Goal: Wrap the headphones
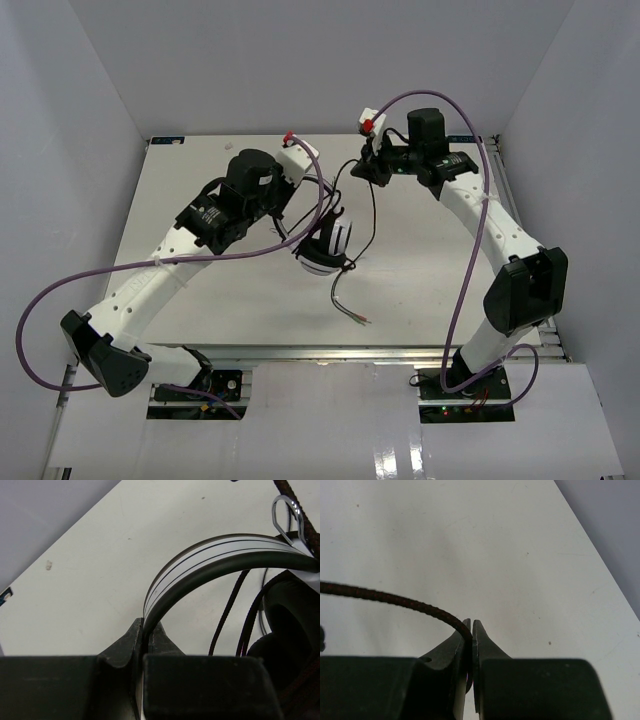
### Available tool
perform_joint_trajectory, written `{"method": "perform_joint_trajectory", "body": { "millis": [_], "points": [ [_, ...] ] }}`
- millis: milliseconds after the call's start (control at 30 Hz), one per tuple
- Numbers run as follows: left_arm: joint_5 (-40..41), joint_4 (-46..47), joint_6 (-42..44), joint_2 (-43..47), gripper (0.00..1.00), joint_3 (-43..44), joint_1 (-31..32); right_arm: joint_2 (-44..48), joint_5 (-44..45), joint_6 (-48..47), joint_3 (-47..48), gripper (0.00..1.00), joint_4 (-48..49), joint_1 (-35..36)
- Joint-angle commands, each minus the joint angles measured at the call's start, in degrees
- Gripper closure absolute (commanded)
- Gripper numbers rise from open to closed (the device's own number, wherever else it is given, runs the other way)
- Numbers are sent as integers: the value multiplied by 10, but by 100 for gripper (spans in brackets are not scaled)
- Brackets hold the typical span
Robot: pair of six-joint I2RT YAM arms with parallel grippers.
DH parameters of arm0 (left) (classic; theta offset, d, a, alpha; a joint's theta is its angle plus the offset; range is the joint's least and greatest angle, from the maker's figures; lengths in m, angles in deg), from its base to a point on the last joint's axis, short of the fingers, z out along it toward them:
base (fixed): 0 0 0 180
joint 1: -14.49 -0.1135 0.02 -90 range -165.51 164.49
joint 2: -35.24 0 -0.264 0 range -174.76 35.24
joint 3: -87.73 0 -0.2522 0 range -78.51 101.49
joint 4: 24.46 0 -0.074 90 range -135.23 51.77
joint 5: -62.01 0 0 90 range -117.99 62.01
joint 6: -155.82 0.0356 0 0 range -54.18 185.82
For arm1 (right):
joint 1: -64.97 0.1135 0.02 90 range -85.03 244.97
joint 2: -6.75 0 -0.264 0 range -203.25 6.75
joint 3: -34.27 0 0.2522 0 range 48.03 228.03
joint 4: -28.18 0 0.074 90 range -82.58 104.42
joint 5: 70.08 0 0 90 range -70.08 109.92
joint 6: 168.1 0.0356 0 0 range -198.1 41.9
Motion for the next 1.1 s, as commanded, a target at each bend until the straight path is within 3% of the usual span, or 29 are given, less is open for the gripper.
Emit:
{"method": "perform_joint_trajectory", "body": {
  "millis": [0, 233, 467, 533, 633, 867, 1067],
  "points": [
    [-85, 32, -79, 51, 100, 39, 3, -7, 12, 36, 3, 92, 30, -14],
    [-55, 43, -132, 48, 100, 108, 3, 15, -117, 138, -94, 92, 157, -47],
    [-86, 76, -200, 42, 100, 120, 3, -1, -236, 229, -115, 90, 257, -75],
    [-95, 96, -233, 35, 100, 137, 3, -2, -294, 309, -154, 88, 360, -74],
    [-133, 121, -291, 7, 100, 178, 3, -5, -334, 491, -232, 83, 599, -68],
    [-147, 167, -386, -43, 100, 272, 3, -43, -348, 690, -243, 72, 842, -45],
    [-71, 220, -419, -45, 100, 280, 3, -48, -337, 727, -286, 62, 930, -9]
  ]
}}
